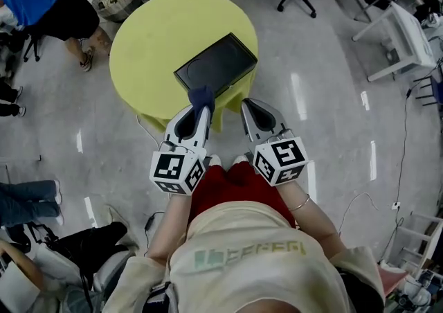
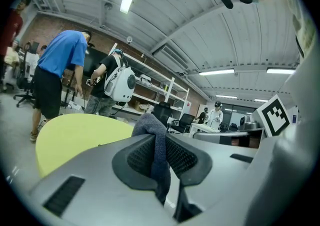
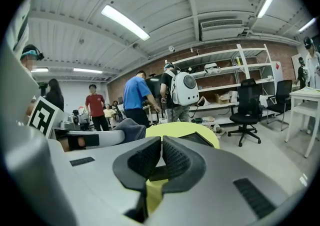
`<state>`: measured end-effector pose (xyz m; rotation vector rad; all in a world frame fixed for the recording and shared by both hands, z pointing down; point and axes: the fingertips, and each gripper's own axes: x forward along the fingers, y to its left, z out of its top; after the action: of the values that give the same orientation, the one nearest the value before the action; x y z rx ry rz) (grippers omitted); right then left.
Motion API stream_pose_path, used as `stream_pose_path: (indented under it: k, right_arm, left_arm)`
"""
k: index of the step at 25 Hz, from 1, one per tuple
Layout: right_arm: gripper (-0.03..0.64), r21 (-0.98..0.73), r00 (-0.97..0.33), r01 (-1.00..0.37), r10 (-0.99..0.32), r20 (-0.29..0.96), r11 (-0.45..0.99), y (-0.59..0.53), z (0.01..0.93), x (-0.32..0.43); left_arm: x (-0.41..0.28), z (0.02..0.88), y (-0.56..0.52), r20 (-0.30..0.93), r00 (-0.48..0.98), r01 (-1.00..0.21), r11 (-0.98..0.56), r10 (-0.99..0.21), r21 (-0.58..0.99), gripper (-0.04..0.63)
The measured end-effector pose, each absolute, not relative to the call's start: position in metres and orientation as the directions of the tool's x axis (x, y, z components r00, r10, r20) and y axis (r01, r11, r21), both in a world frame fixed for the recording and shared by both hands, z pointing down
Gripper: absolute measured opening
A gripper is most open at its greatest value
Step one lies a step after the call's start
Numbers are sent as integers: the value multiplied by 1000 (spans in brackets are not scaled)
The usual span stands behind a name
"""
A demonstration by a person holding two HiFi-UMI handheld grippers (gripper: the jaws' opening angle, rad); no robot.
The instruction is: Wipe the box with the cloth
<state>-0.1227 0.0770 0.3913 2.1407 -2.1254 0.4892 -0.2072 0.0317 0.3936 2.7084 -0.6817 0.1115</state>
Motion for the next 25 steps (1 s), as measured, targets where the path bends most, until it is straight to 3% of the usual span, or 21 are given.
stream_pose_path:
  k: [14,25]
  right_arm:
    - [38,-151,-67,-988,-957,281,25,6,393,-66]
    - [38,-192,-167,-975,-931,325,108,-119,399,33]
  left_arm:
    - [-173,391,-31,178,834,-551,-786,-522,280,63]
    - [-84,382,-151,220,761,-649,-713,-610,264,63]
